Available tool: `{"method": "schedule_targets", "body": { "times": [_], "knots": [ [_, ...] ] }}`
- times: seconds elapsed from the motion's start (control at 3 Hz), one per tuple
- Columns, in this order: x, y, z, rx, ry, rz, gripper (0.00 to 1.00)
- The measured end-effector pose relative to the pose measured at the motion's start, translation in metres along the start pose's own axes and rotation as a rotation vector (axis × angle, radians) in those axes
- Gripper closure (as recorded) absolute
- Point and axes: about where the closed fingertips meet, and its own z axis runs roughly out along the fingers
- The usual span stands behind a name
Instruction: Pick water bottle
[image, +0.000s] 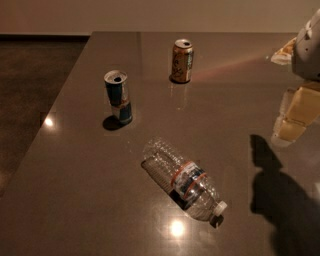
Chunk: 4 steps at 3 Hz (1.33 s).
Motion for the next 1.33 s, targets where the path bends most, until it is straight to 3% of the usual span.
{"method": "schedule_targets", "body": {
  "times": [0.67, 1.0, 1.33],
  "knots": [
    [-0.003, -0.001, 0.002, -0.002, -0.004, -0.021, 0.00],
    [-0.014, -0.007, 0.008, -0.020, -0.030, -0.122, 0.00],
    [-0.031, -0.018, 0.020, -0.050, -0.088, -0.306, 0.00]
  ]
}}
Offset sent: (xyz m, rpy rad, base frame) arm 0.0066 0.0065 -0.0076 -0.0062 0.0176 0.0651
